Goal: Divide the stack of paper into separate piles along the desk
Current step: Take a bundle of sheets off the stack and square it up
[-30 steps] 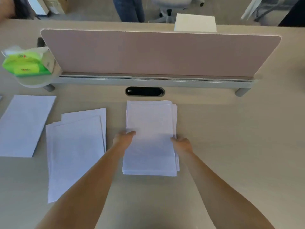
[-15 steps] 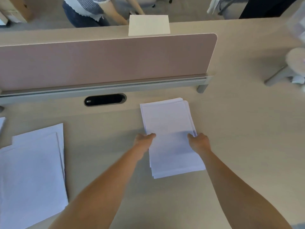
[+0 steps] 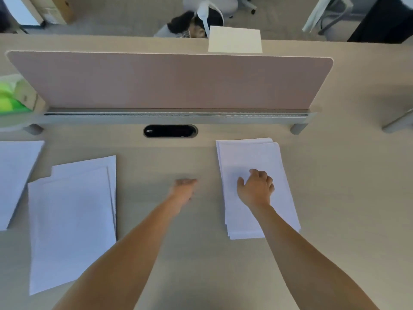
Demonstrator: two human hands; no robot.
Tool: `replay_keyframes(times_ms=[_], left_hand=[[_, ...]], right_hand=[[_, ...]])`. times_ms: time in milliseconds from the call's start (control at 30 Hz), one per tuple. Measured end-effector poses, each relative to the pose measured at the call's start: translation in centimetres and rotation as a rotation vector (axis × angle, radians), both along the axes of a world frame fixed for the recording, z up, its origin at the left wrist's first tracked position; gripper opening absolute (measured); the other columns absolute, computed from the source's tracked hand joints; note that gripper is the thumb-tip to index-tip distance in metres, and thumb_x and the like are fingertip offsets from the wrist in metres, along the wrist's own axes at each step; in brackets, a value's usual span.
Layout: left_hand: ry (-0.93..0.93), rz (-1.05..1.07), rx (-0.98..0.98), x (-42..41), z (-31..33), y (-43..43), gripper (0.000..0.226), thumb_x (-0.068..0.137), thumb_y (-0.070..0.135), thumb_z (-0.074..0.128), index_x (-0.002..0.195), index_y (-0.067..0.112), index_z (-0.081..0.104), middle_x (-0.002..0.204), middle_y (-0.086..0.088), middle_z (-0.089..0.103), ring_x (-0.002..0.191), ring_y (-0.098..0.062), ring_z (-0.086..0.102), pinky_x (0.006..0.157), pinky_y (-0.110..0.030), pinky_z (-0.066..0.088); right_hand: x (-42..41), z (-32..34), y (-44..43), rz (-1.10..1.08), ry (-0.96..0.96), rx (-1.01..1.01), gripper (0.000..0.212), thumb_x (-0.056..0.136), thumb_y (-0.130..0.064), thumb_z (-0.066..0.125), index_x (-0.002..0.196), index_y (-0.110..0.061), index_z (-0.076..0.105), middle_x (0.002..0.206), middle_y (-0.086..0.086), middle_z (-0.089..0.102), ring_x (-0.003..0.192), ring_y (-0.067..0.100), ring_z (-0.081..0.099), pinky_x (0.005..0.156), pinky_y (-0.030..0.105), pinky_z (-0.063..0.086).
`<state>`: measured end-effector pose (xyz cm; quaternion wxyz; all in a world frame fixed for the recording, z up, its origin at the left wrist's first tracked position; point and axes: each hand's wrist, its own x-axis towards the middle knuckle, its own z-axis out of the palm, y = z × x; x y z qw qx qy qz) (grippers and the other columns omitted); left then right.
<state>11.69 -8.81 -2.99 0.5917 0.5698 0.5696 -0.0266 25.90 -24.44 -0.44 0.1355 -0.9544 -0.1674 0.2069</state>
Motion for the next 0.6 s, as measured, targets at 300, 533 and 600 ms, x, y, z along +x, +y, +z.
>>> replay_keyframes(times_ms=[300, 533, 600], left_hand=[[0.106, 0.017, 0.329, -19.5, 3.2, 9.8, 0.022, 0.092, 0.026, 0.056, 0.105, 0.020, 0.072, 0.102, 0.000, 0.069, 0.093, -0.021, 0.065, 0.077, -0.025, 0.050], [0.446, 0.274, 0.282, -33.9, 0.9, 17.2, 0.065, 0.078, 0.040, 0.064, 0.133, 0.008, 0.049, 0.134, -0.021, 0.049, 0.126, -0.039, 0.046, 0.106, -0.044, 0.040], [0.299, 0.375, 0.107, -36.2, 0.0, 18.1, 0.053, 0.063, 0.041, 0.066, 0.101, 0.005, 0.061, 0.102, -0.017, 0.063, 0.091, -0.031, 0.063, 0.078, -0.036, 0.054]], right_hand=[[-16.1, 0.1, 13.7, 0.245, 0.233, 0.134, 0.039, 0.094, -0.033, 0.054, 0.122, -0.006, 0.059, 0.120, 0.017, 0.059, 0.114, 0.033, 0.055, 0.097, 0.034, 0.043], [-27.3, -1.9, 20.1, 0.171, 0.475, 0.102, 0.040, 0.086, -0.052, 0.055, 0.103, -0.016, 0.052, 0.101, 0.008, 0.057, 0.097, 0.027, 0.062, 0.081, 0.033, 0.049], [-29.2, -2.1, 21.3, 0.071, 0.561, 0.146, 0.062, 0.078, -0.056, 0.058, 0.112, -0.004, 0.057, 0.107, 0.009, 0.064, 0.090, 0.026, 0.062, 0.072, 0.032, 0.049]])
